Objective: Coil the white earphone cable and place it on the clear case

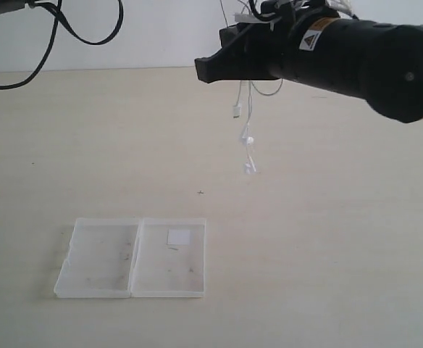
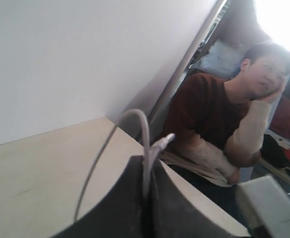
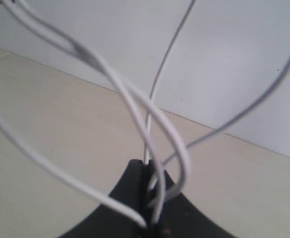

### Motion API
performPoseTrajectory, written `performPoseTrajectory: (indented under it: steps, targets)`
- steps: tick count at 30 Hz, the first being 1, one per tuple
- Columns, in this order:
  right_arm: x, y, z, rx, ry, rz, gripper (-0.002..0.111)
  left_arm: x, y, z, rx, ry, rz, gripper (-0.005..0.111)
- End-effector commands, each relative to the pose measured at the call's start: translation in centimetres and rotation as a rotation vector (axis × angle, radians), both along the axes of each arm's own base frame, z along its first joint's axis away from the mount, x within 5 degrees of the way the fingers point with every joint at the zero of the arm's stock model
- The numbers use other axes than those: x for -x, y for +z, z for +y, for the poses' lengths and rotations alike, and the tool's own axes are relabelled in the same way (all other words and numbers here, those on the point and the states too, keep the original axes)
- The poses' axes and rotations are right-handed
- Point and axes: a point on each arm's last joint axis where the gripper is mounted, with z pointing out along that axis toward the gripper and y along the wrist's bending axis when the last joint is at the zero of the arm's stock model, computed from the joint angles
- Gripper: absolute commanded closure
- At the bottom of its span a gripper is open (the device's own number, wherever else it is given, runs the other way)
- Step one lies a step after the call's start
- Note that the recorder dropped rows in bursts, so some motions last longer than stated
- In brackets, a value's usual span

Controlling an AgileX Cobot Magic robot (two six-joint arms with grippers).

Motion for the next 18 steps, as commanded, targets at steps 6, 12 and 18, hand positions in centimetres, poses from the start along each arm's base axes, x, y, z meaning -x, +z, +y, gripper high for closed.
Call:
performPoseTrajectory:
  steps: [6,12,18]
  targets:
    - [3.0,2.4,-1.5,0.144,0.082,0.090,0.108,0.0,-1.1,0.2,-0.133,0.008,0.051,0.107]
    - [3.8,2.9,-2.0,0.184,0.100,0.147,0.108,0.5,-2.2,0.1,-0.268,-0.060,0.063,0.107]
    - [3.8,4.4,-1.8,0.269,0.144,0.191,0.108,1.4,-2.6,-0.3,-0.326,-0.176,0.043,0.107]
